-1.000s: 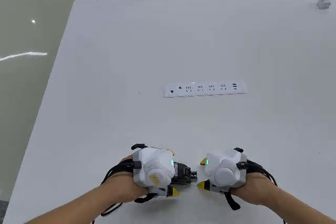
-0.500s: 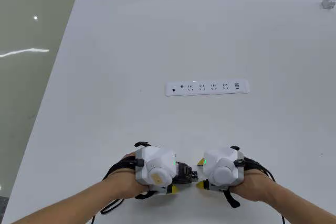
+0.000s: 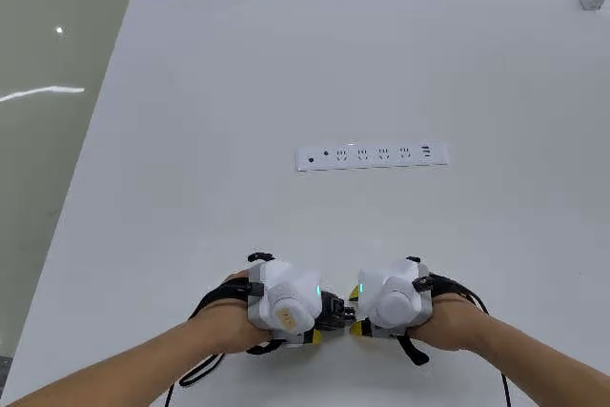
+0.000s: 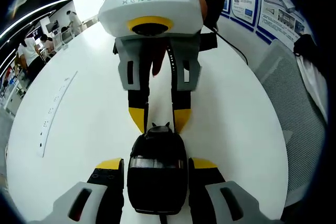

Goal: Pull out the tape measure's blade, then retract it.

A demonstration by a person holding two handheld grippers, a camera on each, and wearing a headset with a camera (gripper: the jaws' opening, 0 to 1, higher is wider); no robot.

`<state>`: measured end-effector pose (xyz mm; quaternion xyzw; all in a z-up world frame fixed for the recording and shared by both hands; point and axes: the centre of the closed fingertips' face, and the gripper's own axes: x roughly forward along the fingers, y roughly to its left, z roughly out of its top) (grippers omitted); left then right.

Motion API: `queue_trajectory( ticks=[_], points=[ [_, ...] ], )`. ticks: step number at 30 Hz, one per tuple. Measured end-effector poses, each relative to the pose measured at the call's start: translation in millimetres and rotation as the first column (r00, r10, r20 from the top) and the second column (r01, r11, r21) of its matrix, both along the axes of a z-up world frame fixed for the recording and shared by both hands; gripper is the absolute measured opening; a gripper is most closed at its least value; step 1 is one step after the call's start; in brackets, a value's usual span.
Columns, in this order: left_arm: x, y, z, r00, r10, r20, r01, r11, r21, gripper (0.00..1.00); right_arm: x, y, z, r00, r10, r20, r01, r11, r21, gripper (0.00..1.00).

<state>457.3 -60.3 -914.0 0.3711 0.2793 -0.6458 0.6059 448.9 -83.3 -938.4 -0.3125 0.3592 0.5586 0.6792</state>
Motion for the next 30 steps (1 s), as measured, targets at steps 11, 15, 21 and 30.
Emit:
queue_trajectory(
  ticks=[11,15,21,30],
  points=[
    [-1.9,-2.5,-5.4,0.999,-0.037,-0.006,0.038,0.999,0.016,0.42,0.4,2.3,-1.3,0.999,0.027,-0.024,-0.026,1.0,0.007,0.24],
    [-1.1,-2.6,-7.3,0.999,-0.041,-0.005,0.041,0.999,0.019,0.41,0.4,2.8,-1.4,0.999,0.031,-0.025,-0.031,0.999,0.006,0.24],
    [-1.3,-2.2,-7.4,0.999,-0.038,-0.004,0.038,0.999,0.021,0.41,0.3,3.6,-0.6,0.999,0.035,-0.026,-0.035,0.999,0.007,0.22],
    [-1.4,-2.2,-6.7,1.0,-0.023,-0.01,0.023,1.0,0.016,0.41,-2.6,4.3,-0.5,0.998,0.056,-0.024,-0.056,0.998,0.022,0.17]
  ],
)
